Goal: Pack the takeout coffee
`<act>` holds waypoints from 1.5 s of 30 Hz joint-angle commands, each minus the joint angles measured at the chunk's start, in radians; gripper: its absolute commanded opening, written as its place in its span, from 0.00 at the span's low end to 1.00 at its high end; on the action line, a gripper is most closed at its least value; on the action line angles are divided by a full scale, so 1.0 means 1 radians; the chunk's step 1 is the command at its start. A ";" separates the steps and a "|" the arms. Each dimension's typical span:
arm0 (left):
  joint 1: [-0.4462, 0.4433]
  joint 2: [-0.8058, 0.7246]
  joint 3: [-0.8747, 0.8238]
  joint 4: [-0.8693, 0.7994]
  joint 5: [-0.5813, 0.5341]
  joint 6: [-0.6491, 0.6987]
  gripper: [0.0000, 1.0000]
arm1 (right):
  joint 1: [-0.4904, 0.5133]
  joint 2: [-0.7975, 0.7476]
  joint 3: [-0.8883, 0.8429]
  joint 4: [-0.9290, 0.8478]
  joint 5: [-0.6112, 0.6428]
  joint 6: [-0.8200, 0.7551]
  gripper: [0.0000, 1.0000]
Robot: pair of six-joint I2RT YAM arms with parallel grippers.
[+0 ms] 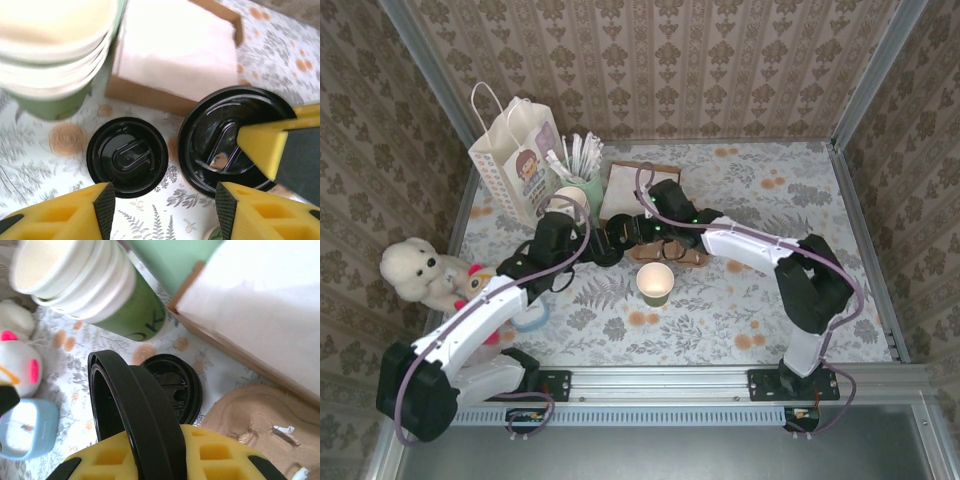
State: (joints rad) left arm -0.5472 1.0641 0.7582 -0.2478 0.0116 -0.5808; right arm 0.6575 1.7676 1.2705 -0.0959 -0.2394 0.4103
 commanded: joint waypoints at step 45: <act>0.020 0.251 0.503 -0.199 0.315 0.803 0.00 | -0.101 -0.451 0.047 -0.361 -0.021 -0.495 0.87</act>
State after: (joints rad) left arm -0.5236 1.2991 1.2091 -0.3355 0.3492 0.0532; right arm 0.5591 1.3178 1.2282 -0.2680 -0.3161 0.1337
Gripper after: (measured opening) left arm 0.105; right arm 0.884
